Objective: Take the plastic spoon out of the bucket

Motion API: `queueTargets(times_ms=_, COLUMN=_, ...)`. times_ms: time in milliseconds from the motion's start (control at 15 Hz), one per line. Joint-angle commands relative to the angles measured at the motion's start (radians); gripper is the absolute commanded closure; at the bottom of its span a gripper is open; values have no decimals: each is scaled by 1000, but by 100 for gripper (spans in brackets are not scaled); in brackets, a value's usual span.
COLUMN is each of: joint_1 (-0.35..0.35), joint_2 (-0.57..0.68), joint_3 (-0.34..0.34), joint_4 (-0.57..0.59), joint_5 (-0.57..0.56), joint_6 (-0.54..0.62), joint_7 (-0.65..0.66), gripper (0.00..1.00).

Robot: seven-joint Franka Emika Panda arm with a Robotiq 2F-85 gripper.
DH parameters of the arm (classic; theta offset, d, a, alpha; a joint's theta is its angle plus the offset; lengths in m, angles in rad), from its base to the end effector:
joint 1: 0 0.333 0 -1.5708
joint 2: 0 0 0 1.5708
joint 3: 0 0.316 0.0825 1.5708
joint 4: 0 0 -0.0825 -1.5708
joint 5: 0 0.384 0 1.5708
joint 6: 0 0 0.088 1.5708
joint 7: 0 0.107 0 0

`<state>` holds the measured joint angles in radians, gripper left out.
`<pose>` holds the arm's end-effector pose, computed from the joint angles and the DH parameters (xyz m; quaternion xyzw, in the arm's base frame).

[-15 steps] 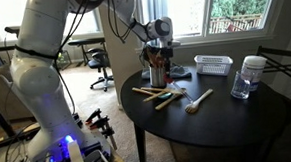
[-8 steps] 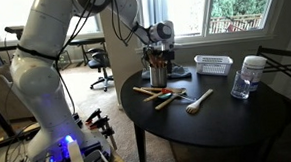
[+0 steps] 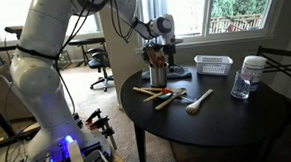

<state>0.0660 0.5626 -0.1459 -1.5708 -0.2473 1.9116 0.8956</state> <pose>0.6685 -0.0584 0.3040 0.8947 -0.4064 -0.0393 0.1809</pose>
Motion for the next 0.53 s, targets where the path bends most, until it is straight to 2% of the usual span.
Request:
queueTargets(times_ms=0, joint_1=-7, joint_2=-53, joint_3=12, joint_4=-8, joint_5=16, joint_6=-28, joint_7=-57, gripper=0)
queueTargets(times_ms=200, joint_1=-16, joint_2=-70, joint_3=27, joint_4=-1, joint_5=42, joint_6=-43, joint_7=-103, gripper=0)
queueTargets(times_ms=267, joint_1=1, joint_2=-38, joint_3=8, joint_4=11, joint_5=12, joint_6=-14, joint_7=-46, gripper=0)
queueTargets(times_ms=467, joint_1=2, joint_2=-39, joint_3=8, joint_4=13, joint_5=11, joint_6=-16, joint_7=-49, gripper=0)
